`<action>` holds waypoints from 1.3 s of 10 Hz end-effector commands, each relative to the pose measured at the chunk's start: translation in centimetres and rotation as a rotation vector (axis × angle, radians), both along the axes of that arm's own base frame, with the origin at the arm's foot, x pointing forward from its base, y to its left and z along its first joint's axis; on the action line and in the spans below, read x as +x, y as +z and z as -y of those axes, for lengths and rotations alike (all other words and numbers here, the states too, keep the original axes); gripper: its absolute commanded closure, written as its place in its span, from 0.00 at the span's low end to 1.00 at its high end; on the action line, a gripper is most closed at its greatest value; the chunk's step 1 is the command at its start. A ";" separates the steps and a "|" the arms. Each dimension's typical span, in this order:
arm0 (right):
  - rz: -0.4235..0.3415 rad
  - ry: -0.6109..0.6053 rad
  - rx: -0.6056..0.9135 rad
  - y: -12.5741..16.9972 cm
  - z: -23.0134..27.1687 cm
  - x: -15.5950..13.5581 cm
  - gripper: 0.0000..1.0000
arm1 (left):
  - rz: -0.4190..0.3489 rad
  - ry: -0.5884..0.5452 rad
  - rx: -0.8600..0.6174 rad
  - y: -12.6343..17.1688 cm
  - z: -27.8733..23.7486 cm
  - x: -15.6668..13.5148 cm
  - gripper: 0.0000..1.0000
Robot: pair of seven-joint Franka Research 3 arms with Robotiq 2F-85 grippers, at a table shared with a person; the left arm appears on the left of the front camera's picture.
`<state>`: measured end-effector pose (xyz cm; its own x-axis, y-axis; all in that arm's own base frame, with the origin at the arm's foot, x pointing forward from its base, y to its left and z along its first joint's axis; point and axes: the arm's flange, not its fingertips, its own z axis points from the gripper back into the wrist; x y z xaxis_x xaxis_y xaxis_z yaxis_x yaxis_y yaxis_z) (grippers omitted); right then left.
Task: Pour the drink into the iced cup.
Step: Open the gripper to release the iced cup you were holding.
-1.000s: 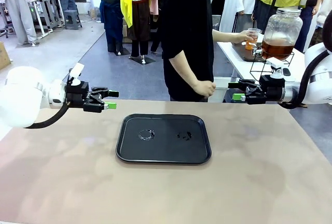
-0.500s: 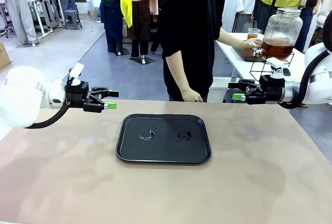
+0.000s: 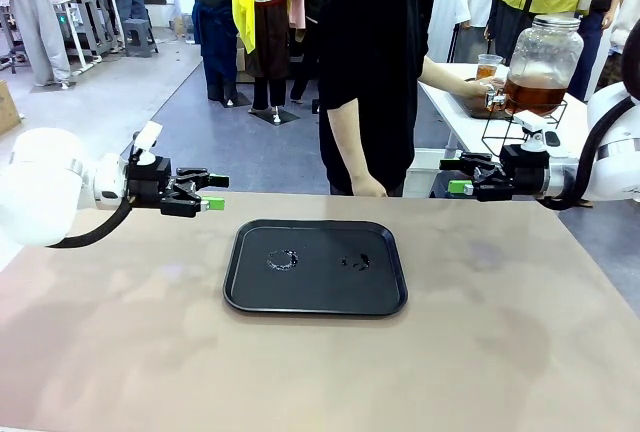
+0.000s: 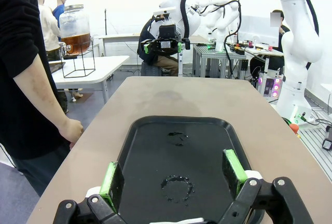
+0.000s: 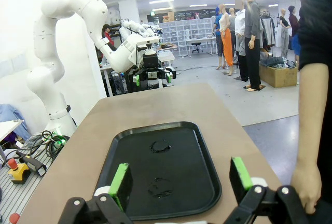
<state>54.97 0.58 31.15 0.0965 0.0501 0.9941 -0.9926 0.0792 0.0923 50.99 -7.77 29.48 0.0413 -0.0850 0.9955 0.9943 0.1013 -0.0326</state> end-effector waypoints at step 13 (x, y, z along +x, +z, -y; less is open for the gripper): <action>-0.012 0.013 -0.002 0.3 0.1 0.1 0.00 | -0.006 0.004 0.004 0.2 0.2 0.1 0.00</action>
<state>54.97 0.58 31.15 0.0965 0.0501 0.9941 -0.9926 0.0792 0.0923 50.99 -7.77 29.48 0.0413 -0.0850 0.9955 0.9943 0.1013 -0.0326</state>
